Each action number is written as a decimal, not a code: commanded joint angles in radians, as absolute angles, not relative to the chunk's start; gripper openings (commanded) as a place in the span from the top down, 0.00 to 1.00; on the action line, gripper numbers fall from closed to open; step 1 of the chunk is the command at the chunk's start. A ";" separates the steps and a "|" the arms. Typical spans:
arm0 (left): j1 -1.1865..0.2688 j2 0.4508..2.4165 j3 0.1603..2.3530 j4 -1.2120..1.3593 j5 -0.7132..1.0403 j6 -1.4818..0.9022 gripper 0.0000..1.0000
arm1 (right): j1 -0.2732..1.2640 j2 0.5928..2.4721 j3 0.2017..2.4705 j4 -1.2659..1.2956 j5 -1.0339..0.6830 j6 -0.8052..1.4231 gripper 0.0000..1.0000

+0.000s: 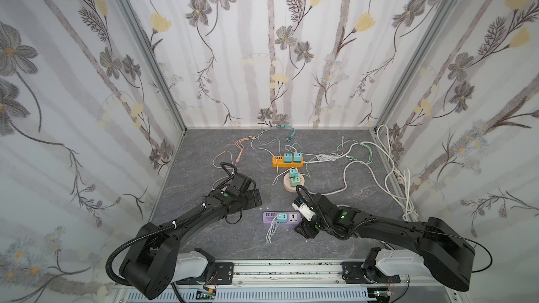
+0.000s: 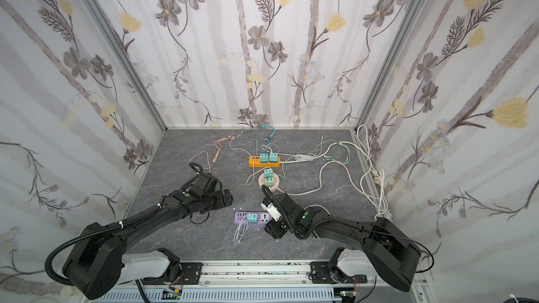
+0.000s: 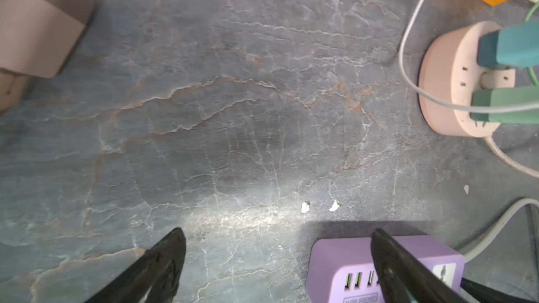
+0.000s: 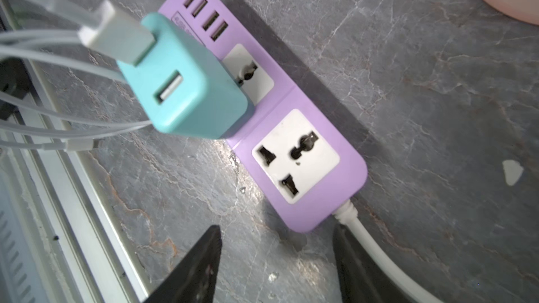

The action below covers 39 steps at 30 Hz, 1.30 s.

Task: Insert the plug
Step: 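Open the left gripper and lift it off the plugged teal charger, then reach the left gripper to the pink charger while the right arm draws back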

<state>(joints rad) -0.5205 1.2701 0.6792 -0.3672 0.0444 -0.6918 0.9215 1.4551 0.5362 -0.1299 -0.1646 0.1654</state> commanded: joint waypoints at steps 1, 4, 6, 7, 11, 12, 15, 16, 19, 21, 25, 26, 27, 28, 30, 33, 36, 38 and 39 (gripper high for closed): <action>-0.506 1.264 0.709 -0.397 -0.028 -0.705 0.00 | 0.927 1.476 0.538 -0.070 -0.060 0.134 0.45; -0.481 1.264 0.746 -0.467 -0.117 -0.665 0.00 | 0.926 1.493 0.542 -0.062 0.050 0.153 0.45; -0.449 1.265 0.764 -0.491 -0.153 -0.663 0.00 | 0.926 1.499 0.548 -0.052 0.073 0.155 0.45; -0.430 1.270 0.769 -0.497 -0.167 -0.666 0.00 | 0.926 1.499 0.551 -0.043 0.074 0.156 0.45; -0.374 1.274 0.783 -0.501 -0.217 -0.703 0.00 | 0.926 1.477 0.563 -0.051 0.056 0.167 0.41; -0.360 1.273 0.784 -0.503 -0.236 -0.711 0.00 | 0.927 1.455 0.557 -0.056 0.028 0.161 0.37; -0.306 1.267 0.778 -0.512 -0.303 -0.764 0.00 | 0.926 1.359 0.523 -0.062 -0.008 0.157 0.26; -0.282 1.268 0.774 -0.515 -0.308 -0.788 0.00 | 0.926 1.319 0.509 -0.059 0.001 0.157 0.22; -0.212 1.292 0.774 -0.537 -0.315 -0.869 0.00 | 0.924 1.217 0.478 -0.044 0.105 0.180 0.09; -0.179 1.315 0.773 -0.555 -0.311 -0.931 0.00 | 0.916 1.165 0.474 -0.038 0.171 0.200 0.02; -0.123 1.343 0.728 -0.483 -0.245 -1.005 0.14 | 0.898 1.124 0.494 -0.047 0.216 0.210 0.01; -0.114 1.348 0.717 -0.456 -0.232 -1.012 0.21 | 0.897 1.122 0.499 -0.049 0.219 0.209 0.01; -0.104 1.354 0.708 -0.439 -0.221 -1.026 0.28 | 0.897 1.121 0.504 -0.049 0.225 0.210 0.01; -0.096 1.362 0.705 -0.428 -0.216 -1.041 0.32 | 0.897 1.121 0.507 -0.049 0.228 0.210 0.01; -0.094 1.377 0.703 -0.409 -0.206 -1.045 0.34 | 0.897 1.122 0.507 -0.045 0.232 0.215 0.01; -0.094 1.410 0.708 -0.402 -0.190 -1.043 0.36 | 0.897 1.124 0.508 -0.044 0.239 0.229 0.01; -0.094 1.443 0.707 -0.386 -0.186 -1.042 0.40 | 0.897 1.123 0.511 -0.047 0.253 0.240 0.01; -0.094 1.461 0.709 -0.381 -0.185 -1.040 0.44 | 0.897 1.123 0.515 -0.046 0.257 0.239 0.01; -0.094 1.471 0.709 -0.380 -0.183 -1.044 0.47 | 0.896 1.123 0.517 -0.046 0.260 0.237 0.01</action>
<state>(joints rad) -0.0944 1.4544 0.7048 -0.4004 -0.1799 -1.0233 0.8963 1.1236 0.5037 -0.0792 0.2348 0.2268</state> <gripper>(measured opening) 0.549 0.994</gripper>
